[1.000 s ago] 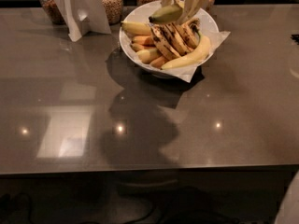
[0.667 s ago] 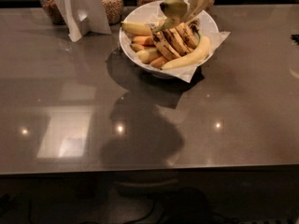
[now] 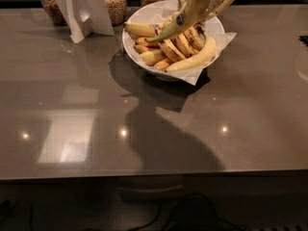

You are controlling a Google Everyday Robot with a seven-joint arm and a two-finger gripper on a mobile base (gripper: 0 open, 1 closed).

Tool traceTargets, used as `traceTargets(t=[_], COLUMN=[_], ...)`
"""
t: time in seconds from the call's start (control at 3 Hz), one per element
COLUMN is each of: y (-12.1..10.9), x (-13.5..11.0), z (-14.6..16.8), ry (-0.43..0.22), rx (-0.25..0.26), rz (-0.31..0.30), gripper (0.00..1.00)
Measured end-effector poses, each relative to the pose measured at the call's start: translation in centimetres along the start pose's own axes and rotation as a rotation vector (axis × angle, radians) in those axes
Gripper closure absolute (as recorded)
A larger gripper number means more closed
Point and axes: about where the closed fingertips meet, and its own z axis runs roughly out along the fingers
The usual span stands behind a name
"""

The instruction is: Pick banana from white bowl

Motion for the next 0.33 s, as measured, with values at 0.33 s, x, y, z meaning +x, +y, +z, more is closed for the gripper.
traceTargets(t=[0.33], y=[0.79], x=[-0.62], z=[-1.54], ry=[-0.039], rx=[0.056], rz=[0.006], gripper=[1.0])
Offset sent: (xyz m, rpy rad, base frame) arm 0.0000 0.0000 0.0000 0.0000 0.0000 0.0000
